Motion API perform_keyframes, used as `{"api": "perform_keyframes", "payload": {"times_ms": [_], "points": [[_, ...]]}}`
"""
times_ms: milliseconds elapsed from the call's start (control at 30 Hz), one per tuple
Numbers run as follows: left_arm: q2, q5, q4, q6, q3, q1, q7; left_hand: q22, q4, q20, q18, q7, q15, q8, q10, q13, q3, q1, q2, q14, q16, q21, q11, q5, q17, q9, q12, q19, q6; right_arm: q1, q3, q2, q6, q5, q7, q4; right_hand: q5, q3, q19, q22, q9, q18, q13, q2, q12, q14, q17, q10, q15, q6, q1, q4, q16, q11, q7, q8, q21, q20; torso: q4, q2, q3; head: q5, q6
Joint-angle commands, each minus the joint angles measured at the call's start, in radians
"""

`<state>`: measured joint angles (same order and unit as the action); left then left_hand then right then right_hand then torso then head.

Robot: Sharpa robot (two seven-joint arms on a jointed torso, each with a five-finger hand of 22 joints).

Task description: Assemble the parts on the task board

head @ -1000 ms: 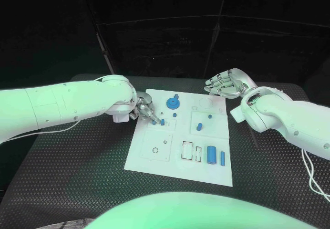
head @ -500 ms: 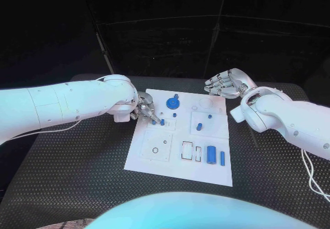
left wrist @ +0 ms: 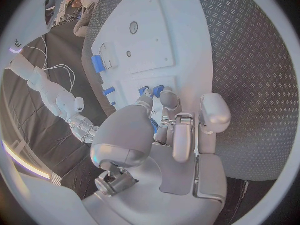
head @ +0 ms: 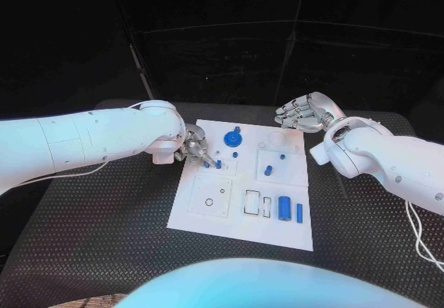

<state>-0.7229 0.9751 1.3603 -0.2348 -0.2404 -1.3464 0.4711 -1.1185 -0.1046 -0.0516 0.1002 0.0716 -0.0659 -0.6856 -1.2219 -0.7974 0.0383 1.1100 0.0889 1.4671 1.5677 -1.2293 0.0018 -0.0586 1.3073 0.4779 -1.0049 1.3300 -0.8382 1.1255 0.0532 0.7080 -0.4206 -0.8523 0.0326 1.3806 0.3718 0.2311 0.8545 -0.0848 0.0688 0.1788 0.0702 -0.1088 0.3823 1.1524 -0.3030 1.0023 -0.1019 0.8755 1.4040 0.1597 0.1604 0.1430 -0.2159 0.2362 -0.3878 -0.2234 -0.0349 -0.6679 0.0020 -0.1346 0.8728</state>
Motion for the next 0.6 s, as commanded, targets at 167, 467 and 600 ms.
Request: {"api": "perform_keyframes", "payload": {"times_ms": [167, 467, 600], "points": [[0.001, 0.008, 0.001, -0.010, 0.000, -0.001, 0.003, -0.003, 0.017, -0.002, 0.002, -0.001, 0.007, 0.009, 0.004, 0.000, -0.006, 0.047, 0.020, 0.104, 0.003, 0.003, -0.003, -0.004, 0.263, -0.010, 0.001, -0.001, -0.011, 0.002, 0.000, 0.000, 0.006, 0.003, 0.010, 0.001, 0.002, 0.004, 0.009, 0.001, 0.001, 0.005, -0.001, 0.004, -0.004, 0.009, 0.001, 0.001, -0.001, -0.005, -0.010, 0.002, -0.005, 0.008, -0.003, -0.005, 0.005, 0.000, -0.0001, 0.001, 0.0003, 0.000, 0.000], [0.002, 0.008, 0.001, -0.006, 0.000, -0.001, -0.010, -0.006, 0.074, 0.002, 0.002, -0.007, 0.003, 0.017, 0.006, 0.003, -0.057, 0.137, 0.061, 0.104, 0.003, 0.003, -0.009, -0.004, 0.263, -0.025, 0.004, 0.001, -0.010, 0.001, 0.000, -0.001, 0.006, 0.003, 0.010, 0.001, 0.002, 0.004, 0.009, 0.001, 0.001, 0.005, -0.001, 0.004, -0.004, 0.009, 0.001, 0.001, -0.001, -0.005, -0.010, 0.002, -0.005, 0.008, -0.003, -0.005, 0.005, 0.000, -0.0005, 0.000, 0.0002, -0.001, 0.000], [0.003, 0.008, 0.000, -0.003, 0.001, -0.001, -0.017, -0.007, 0.105, 0.004, 0.002, -0.009, 0.000, 0.022, 0.007, 0.006, -0.096, 0.174, 0.077, 0.104, 0.003, 0.004, -0.011, -0.004, 0.263, -0.033, 0.008, 0.001, -0.007, 0.001, 0.000, -0.001, 0.006, 0.003, 0.010, 0.000, 0.002, 0.004, 0.009, 0.001, 0.001, 0.005, -0.001, 0.004, -0.004, 0.009, 0.001, 0.001, -0.001, -0.005, -0.010, 0.002, -0.005, 0.008, -0.003, -0.005, 0.005, 0.000, -0.0007, 0.000, 0.0001, 0.000, 0.000]]}}
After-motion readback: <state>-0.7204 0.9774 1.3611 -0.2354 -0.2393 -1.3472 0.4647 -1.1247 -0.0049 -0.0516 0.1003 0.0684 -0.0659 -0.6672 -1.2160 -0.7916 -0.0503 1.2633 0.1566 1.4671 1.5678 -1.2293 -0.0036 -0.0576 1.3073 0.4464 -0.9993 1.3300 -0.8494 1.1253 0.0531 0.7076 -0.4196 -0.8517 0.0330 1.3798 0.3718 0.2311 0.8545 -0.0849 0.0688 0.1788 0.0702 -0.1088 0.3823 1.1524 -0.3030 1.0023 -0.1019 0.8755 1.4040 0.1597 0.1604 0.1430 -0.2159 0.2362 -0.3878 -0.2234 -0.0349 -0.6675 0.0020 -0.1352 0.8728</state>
